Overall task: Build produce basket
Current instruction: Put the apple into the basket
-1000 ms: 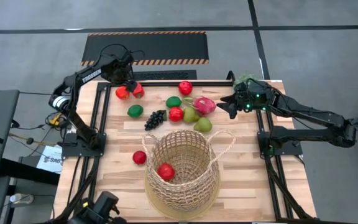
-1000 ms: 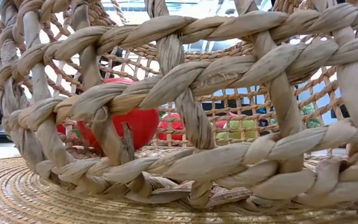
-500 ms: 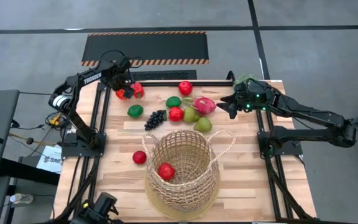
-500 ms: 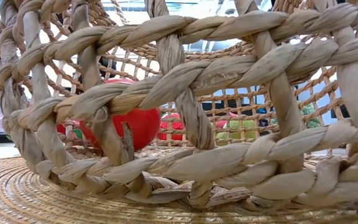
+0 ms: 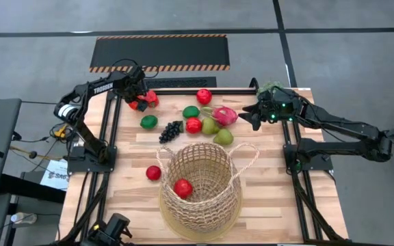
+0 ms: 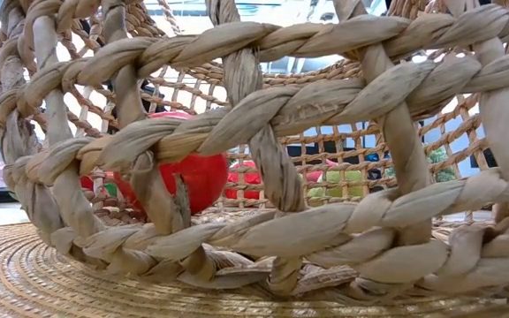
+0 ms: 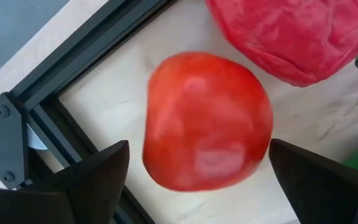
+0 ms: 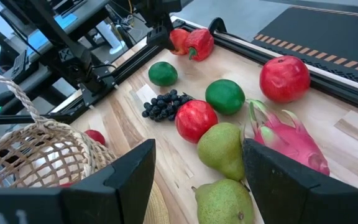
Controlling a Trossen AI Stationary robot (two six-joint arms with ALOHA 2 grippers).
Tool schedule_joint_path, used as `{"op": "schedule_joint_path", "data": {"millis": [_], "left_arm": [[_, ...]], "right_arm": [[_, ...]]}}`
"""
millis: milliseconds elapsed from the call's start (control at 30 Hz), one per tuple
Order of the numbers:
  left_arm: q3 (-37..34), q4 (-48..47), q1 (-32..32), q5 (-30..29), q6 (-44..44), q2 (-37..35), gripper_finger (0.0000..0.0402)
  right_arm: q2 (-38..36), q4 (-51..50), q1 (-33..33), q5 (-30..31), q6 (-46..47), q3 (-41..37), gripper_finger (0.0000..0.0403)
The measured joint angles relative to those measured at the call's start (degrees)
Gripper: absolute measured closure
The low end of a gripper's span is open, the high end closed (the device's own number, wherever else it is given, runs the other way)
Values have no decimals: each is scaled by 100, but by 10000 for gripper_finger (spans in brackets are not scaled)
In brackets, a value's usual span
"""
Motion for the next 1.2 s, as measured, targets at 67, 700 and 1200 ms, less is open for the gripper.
{"op": "schedule_joint_path", "data": {"millis": [67,700,1200], "left_arm": [[0,-1,0,-4,-7,0,54],[5,-427,-114,-3,-531,-54,170],[621,-796,-1066,1591,-1966,-2266,169]], "right_arm": [[-1,0,0,0,1,0,143],[-1,-2,0,0,1,0,143],[0,-2,0,-2,2,0,143]]}}
